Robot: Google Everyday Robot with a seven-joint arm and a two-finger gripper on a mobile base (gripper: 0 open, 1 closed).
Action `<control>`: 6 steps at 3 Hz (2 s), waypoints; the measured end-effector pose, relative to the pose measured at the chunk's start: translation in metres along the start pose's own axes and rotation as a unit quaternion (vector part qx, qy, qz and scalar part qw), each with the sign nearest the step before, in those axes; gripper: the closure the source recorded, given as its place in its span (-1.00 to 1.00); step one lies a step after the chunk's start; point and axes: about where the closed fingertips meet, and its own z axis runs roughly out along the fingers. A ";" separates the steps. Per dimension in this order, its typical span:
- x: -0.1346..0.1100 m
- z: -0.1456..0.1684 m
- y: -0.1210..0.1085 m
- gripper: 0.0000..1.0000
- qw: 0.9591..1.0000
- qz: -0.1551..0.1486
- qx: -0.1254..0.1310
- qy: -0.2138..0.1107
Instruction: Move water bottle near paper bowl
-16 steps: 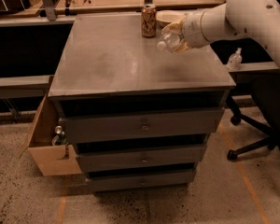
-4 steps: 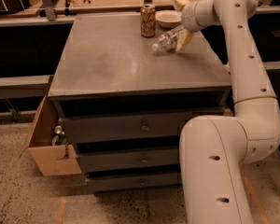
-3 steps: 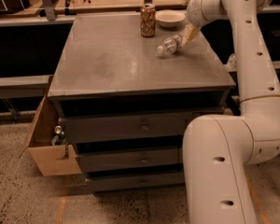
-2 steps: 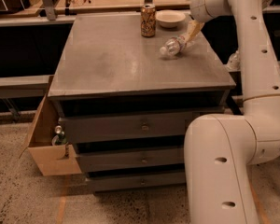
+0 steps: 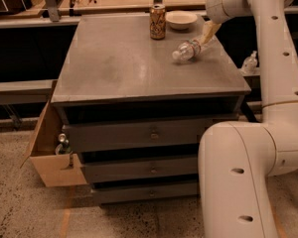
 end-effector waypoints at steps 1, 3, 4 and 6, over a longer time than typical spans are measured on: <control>0.002 -0.004 0.004 -1.00 1.000 0.001 -0.006 0.000; 0.006 -0.012 0.008 -1.00 1.000 0.001 -0.014 0.004; 0.007 -0.017 0.008 -1.00 1.000 0.003 -0.015 0.006; 0.019 -0.053 0.010 -1.00 0.999 0.026 -0.003 0.021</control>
Offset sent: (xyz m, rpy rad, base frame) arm -0.0399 -0.0089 -0.0082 -0.0205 0.0164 -0.0149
